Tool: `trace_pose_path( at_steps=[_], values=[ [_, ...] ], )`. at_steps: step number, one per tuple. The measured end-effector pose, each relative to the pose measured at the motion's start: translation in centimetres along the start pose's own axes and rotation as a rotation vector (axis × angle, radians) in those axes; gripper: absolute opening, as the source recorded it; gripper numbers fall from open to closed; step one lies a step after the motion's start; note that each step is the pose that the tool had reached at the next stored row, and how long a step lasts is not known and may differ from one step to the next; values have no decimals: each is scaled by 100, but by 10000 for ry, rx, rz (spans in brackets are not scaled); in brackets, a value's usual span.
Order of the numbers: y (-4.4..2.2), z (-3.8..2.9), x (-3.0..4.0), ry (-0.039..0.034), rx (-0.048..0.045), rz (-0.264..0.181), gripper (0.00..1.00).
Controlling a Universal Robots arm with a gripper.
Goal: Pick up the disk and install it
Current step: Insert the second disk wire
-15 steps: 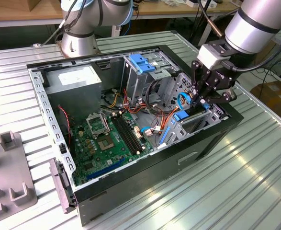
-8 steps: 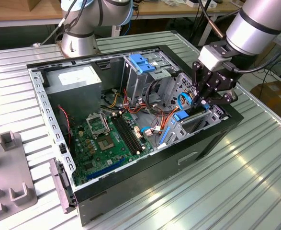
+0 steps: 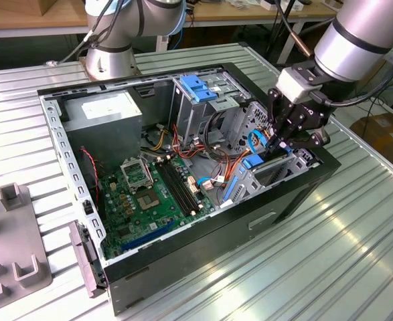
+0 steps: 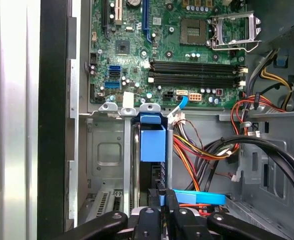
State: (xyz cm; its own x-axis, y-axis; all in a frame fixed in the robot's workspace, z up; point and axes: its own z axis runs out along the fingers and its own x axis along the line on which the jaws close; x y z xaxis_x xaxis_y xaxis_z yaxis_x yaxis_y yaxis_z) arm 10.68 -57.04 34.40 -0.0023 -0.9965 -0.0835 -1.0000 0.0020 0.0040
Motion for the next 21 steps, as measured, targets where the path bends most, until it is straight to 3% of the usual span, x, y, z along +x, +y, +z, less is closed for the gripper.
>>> trace_pose_path(
  at_steps=[9, 10, 13, 16, 18, 21],
  values=[
    [-1, 55, 19, -36, 1, -1, 17],
    [-1, 30, 16, -27, 0, -1, 24],
    [0, -74, 8, -16, 0, 0, 24],
    [0, -81, 7, -15, 0, 0, 22],
    [0, -83, 7, -13, 0, 0, 10],
    [0, -85, 7, -12, 0, 0, 10]
  ],
)
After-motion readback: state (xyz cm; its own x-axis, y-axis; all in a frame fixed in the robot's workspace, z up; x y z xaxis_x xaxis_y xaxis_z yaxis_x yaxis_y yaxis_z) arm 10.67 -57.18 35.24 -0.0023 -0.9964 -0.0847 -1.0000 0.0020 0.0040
